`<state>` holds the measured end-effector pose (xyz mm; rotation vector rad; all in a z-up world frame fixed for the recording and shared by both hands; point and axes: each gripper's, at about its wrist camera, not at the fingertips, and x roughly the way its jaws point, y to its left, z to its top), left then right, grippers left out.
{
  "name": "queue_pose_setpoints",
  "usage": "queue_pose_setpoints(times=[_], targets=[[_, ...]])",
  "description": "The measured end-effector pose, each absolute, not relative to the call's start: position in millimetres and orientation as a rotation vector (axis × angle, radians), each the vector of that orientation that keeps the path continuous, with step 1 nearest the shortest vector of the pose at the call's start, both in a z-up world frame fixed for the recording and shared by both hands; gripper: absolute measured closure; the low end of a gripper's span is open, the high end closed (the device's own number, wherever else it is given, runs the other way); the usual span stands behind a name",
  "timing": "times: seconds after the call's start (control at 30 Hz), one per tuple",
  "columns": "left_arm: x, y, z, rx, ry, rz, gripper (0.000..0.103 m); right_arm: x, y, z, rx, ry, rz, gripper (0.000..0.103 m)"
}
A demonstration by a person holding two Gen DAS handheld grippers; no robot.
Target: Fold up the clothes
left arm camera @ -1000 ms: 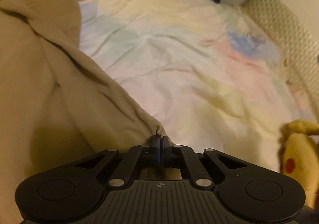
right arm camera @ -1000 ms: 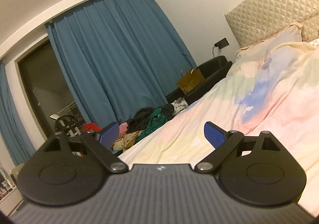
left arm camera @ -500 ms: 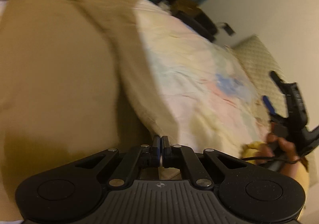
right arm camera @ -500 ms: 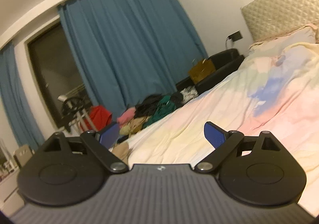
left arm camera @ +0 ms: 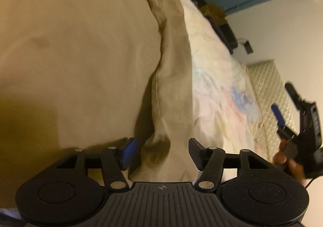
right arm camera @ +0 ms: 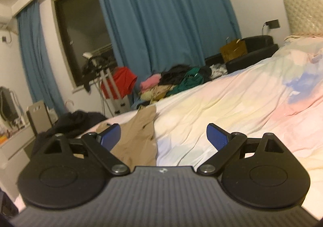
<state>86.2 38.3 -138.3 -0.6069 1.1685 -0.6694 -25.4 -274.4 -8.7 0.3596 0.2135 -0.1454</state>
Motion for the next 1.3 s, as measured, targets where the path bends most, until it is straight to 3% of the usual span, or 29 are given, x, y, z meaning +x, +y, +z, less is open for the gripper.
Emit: queue_pose_setpoints(times=[0.1, 0.17, 0.53, 0.6, 0.67, 0.73, 0.8, 0.87, 1.0, 1.13, 1.3], targets=[[85, 28, -145, -0.593, 1.194, -0.695, 0.057, -22, -271, -11, 0.353, 0.243, -0.131, 0.01], [81, 23, -145, -0.566, 1.19, -0.711, 0.097, -22, -271, -11, 0.358, 0.252, -0.123, 0.01], [33, 0, -115, -0.249, 1.062, -0.657, 0.099, -22, -259, -8, 0.282, 0.257, -0.099, 0.01], [29, -5, -114, -0.184, 1.052, -0.649, 0.091, -22, -254, -7, 0.258, 0.256, -0.088, 0.01], [25, -4, -108, -0.156, 1.016, -0.64, 0.066, -22, -250, -7, 0.238, 0.256, -0.079, 0.01], [22, -5, -99, -0.119, 0.965, -0.624, 0.05, -24, -250, -6, 0.236, 0.253, -0.073, 0.01], [19, -4, -89, -0.092, 0.906, -0.608, 0.041, -24, -251, -5, 0.241, 0.25, -0.064, 0.01], [20, -7, -80, -0.073, 0.85, -0.579, 0.024, -24, -250, -5, 0.244, 0.247, -0.055, 0.01], [14, -10, -57, -0.002, 0.716, -0.518, 0.019, -24, -248, -4, 0.241, 0.245, -0.044, 0.01], [11, -15, -41, 0.031, 0.616, -0.504, 0.007, -26, -247, -3, 0.24, 0.237, -0.035, 0.01], [14, 5, -25, -0.035, 0.578, -0.471, 0.004, -25, -244, -3, 0.236, 0.234, -0.03, 0.01]])
